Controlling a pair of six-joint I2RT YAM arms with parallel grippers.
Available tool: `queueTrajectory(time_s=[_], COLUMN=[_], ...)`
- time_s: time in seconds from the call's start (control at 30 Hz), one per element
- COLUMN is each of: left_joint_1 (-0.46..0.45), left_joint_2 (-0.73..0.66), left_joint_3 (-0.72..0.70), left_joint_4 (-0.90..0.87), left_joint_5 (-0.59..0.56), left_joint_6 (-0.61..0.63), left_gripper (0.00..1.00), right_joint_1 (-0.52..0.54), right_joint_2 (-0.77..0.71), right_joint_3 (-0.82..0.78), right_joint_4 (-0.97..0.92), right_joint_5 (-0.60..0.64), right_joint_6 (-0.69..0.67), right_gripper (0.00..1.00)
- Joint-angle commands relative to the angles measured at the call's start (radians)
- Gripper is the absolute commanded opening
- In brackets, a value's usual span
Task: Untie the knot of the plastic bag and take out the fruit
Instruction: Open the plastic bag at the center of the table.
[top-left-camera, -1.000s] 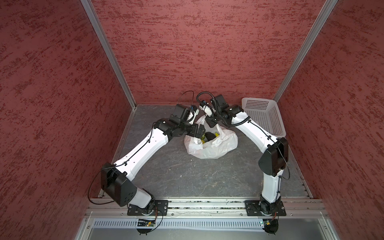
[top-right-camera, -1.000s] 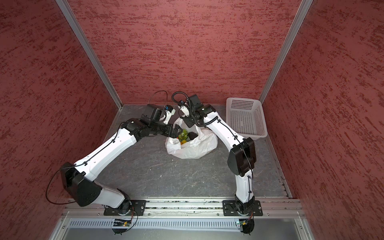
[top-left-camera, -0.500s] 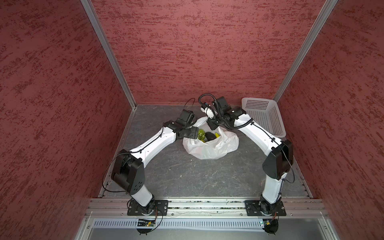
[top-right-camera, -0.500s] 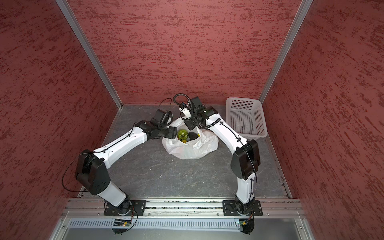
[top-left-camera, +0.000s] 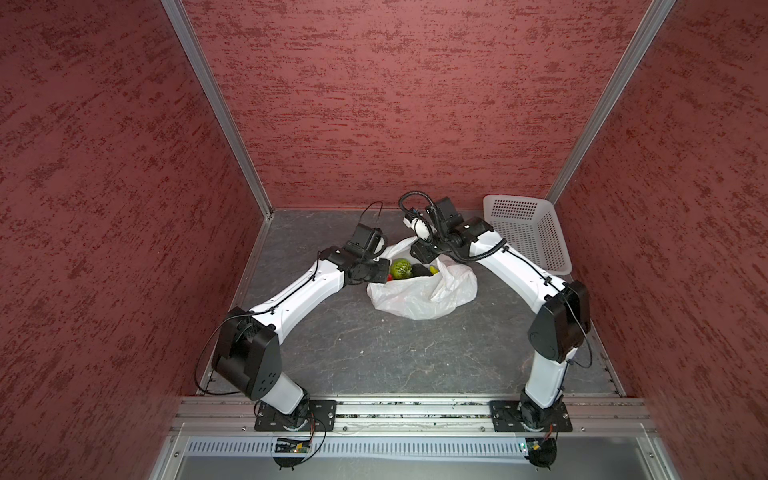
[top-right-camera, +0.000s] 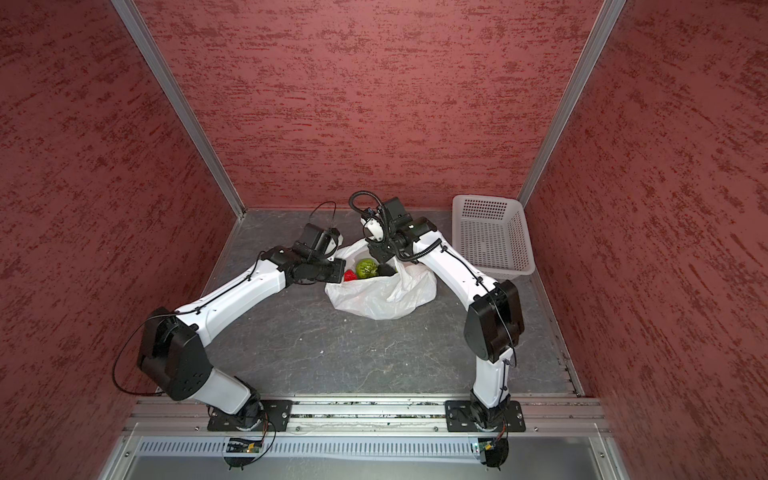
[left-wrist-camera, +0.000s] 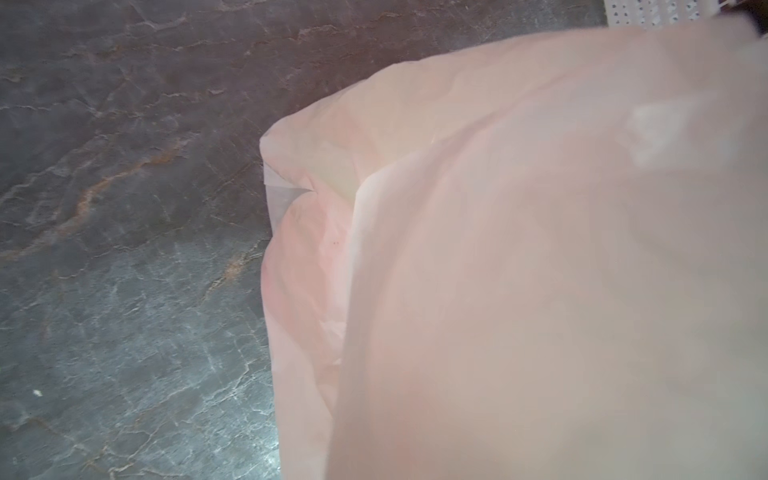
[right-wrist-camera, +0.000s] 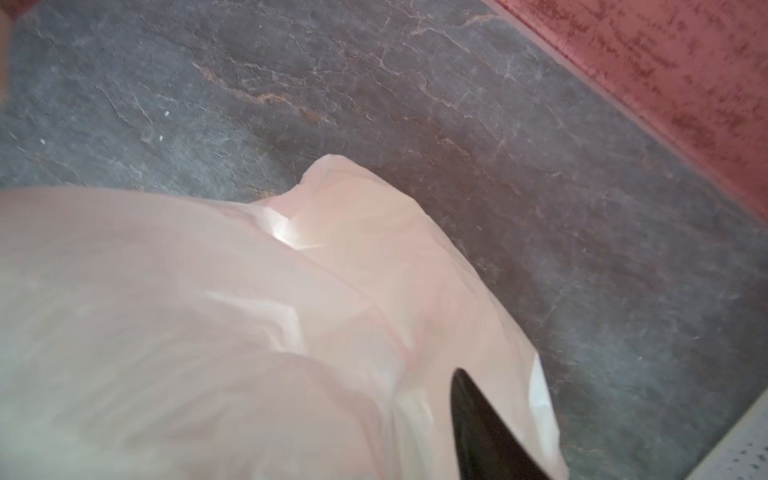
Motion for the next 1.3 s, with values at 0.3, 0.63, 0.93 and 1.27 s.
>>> queueTrajectory(time_s=[0.3, 0.63, 0.93, 1.27], left_joint_1=[-0.005, -0.015, -0.044, -0.033], left_joint_2=[-0.065, -0.083, -0.12, -0.118], left_joint_3=[0.047, 0.018, -0.074, -0.072], left_joint_4=[-0.033, -0.002, 0.061, 0.061], left_joint_5=[0.148, 0.167, 0.142, 0.116], left_joint_6=[-0.084, -0.072, -0.07, -0.071], left_gripper=[0.0, 0.0, 0.0, 0.0], right_joint_1=[0.017, 0.053, 0.022, -0.009], right_joint_2=[-0.3, -0.247, -0.035, -0.042], right_joint_3=[-0.069, -0.279, -0.159, -0.257], right_joint_4=[-0.137, 0.208, 0.413, 0.448], right_joint_5=[-0.224, -0.208, 0.041, -0.009], right_joint_6=[0.272, 0.461, 0.55, 0.545], right_gripper=[0.9, 0.89, 0.89, 0.9])
